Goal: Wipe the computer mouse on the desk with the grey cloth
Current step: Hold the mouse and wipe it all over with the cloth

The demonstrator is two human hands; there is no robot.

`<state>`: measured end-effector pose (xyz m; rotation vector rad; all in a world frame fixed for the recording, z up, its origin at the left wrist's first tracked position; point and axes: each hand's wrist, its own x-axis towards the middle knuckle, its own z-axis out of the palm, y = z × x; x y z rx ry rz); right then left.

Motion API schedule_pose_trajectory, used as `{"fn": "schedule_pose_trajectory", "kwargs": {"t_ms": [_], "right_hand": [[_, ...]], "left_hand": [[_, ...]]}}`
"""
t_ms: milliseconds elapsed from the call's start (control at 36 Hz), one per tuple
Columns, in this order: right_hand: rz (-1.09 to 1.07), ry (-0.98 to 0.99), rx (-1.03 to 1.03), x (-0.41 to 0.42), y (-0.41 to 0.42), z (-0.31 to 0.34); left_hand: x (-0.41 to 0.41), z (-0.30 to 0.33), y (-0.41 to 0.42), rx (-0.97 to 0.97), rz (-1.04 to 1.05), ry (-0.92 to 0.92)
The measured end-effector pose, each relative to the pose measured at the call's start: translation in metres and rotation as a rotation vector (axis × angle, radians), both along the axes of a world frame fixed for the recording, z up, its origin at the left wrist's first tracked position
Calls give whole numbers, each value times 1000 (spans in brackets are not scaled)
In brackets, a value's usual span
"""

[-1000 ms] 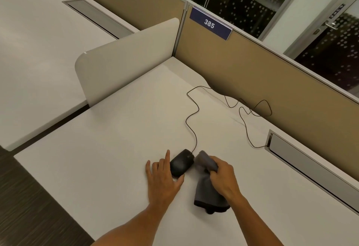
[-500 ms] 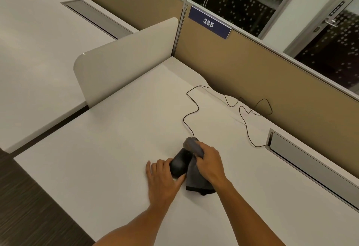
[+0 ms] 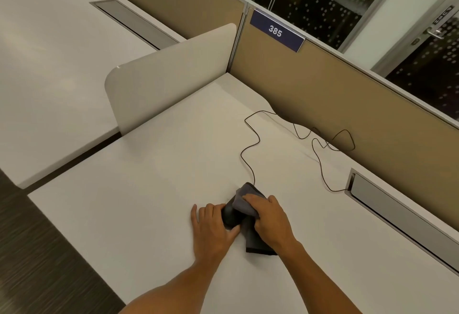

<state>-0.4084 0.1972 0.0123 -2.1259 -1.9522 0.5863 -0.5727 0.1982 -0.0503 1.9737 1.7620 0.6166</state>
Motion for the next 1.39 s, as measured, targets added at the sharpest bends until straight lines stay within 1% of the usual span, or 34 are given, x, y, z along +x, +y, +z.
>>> {"fn": "schedule_pose_trajectory", "kwargs": {"t_ms": [139,306,361,472,583,722,861,972,1056,1194,1306,1389], "right_hand": [[5,-19,-13,1,-11,3],[56,-99,-75,13,-7,16],[44,-118,-99,18,-3,22],[-12,-159,-84,31,4,31],[-196,-74,7,41,7,36],[-228,-10,55,31,15,32],[-207,15,7,9,22,19],[-265,47,-70,-4,23,9],[-282,50,-81,-16,17,2],[-247,58,-30,-30,-4,1],[-84,-63,-60,-42,-20,3],[-35,-99,-92,-49,-27,4]], "left_hand": [[0,2,0,-7,3,15],[0,1,0,0,-12,34],[0,-1,0,9,-16,39],[1,-5,1,24,-4,15],[2,-8,2,7,13,3],[2,-7,2,-5,27,10],[2,-4,2,11,33,2],[2,-3,1,18,23,11],[2,-4,1,22,25,-2],[2,-6,2,14,24,3],[3,-6,2,-18,24,26],[4,-4,3,-20,21,22]]}}
